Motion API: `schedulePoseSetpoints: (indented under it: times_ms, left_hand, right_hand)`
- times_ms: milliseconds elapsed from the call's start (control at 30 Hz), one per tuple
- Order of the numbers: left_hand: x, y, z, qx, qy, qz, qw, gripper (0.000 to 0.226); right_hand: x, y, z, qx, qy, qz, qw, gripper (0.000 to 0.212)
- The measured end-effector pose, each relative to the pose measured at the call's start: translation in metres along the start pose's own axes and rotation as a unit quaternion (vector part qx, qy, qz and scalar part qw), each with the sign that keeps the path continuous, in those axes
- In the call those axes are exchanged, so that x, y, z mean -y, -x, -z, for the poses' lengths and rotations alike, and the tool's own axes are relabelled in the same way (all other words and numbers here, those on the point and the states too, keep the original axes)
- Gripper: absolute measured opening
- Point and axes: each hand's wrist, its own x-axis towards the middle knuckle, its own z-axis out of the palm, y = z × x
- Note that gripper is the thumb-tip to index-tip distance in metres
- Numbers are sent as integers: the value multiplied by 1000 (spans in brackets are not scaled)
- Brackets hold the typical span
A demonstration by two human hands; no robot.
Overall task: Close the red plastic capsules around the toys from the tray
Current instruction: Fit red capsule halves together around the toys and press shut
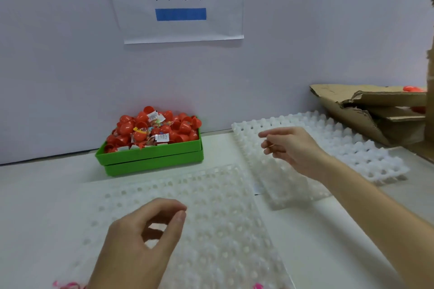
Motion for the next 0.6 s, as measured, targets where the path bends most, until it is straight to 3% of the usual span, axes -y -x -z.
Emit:
schedulePoseSetpoints:
  times_ms: [133,267,400,500,600]
  left_hand:
    - [2,-2,18,-16,-68,-13,997,23]
    - [11,-4,28,-57,-26,20,998,20]
    - [15,-5,36,-128,24,36,991,22]
    - [15,-6,38,-142,32,45,988,24]
    - [15,-6,38,-138,30,50,989,23]
  right_hand:
    - [12,51,-45,163,191,78,965,22]
    - [19,94,-89,280,285,149,905,17]
    - [12,118,-127,336,358,219,844,12]
    - [7,123,-148,368,432,242,787,31]
    - [9,126,-156,390,450,237,768,37]
